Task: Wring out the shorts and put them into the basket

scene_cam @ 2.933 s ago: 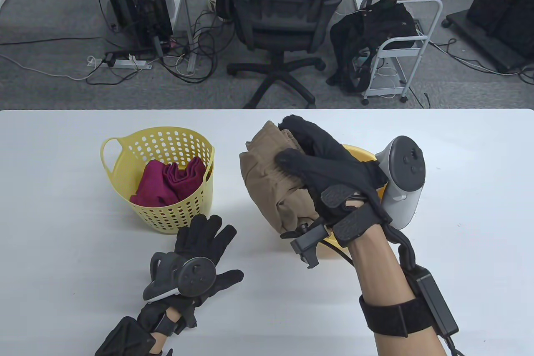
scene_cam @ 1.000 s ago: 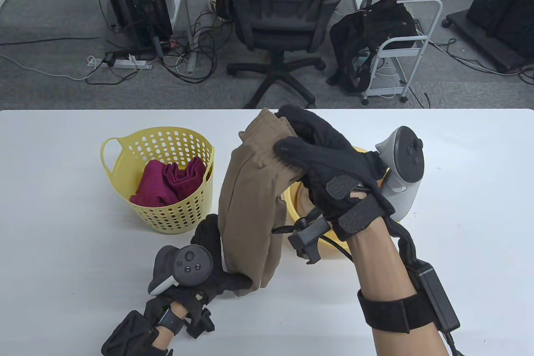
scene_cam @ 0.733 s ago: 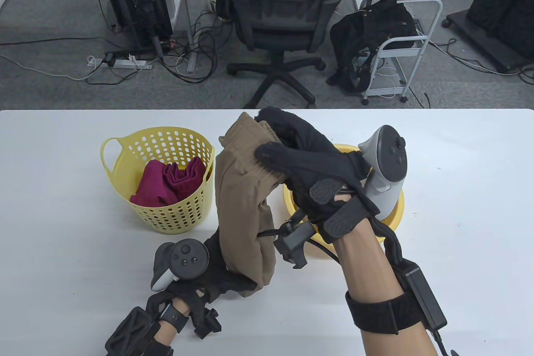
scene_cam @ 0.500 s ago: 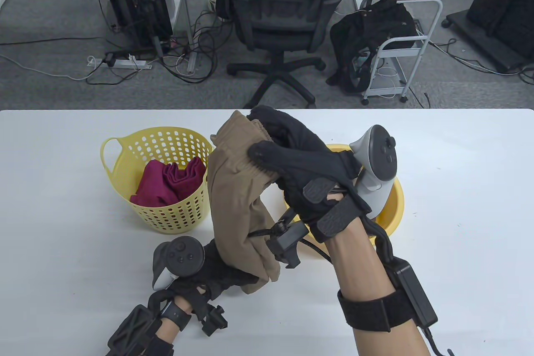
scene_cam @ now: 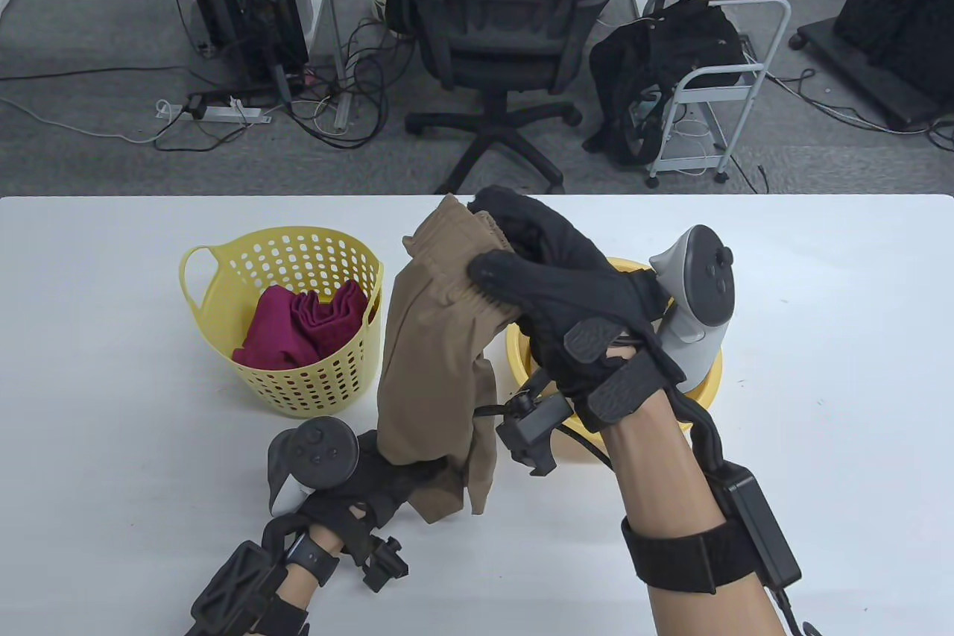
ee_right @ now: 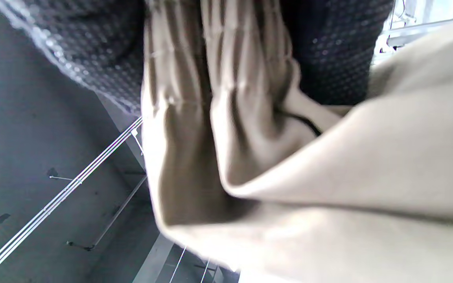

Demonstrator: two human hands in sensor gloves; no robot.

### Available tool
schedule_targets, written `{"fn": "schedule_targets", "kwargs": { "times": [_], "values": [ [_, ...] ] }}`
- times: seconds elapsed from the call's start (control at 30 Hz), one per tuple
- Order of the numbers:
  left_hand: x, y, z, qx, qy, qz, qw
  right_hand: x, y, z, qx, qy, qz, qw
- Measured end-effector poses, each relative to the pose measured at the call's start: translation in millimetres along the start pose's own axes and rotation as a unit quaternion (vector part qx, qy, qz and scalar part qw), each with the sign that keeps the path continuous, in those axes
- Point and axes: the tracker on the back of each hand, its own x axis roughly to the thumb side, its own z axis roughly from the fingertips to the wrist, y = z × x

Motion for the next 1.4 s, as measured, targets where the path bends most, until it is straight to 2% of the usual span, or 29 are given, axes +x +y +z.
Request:
{"fn": "schedule_targets", "kwargs": {
  "times": [0.17, 0.53, 0.73, 0.93, 1.13, 1.4],
  "values": [
    [4.1, 4.2, 2.5, 0.008, 0.016, -0.061, 0.998, 1.1, -11.8, 3.3, -0.014, -0.002, 0.015, 1.000],
    [7.3, 14.7, 6.9, 0.009, 0.043, -0.132, 0.990, 3.1, -49.5, 15.4, -0.066, -0.004, 0.072, 0.995],
    [12.5, 17.3, 5.8, -0.014, 0.064, -0.174, 0.983, -1.1, -73.3, 23.5, -0.103, 0.007, 0.118, 0.988],
    [14.7, 23.9, 4.0, -0.044, 0.081, -0.208, 0.974, -6.6, -93.7, 31.9, -0.132, 0.019, 0.190, 0.973],
    [20.9, 44.3, 5.3, -0.063, 0.095, -0.228, 0.967, -14.4, -108.4, 39.0, -0.150, 0.027, 0.252, 0.956],
    [56.4, 77.8, 5.3, -0.074, 0.076, -0.245, 0.964, -26.6, -114.6, 45.8, -0.155, 0.027, 0.340, 0.927]
  ]
}}
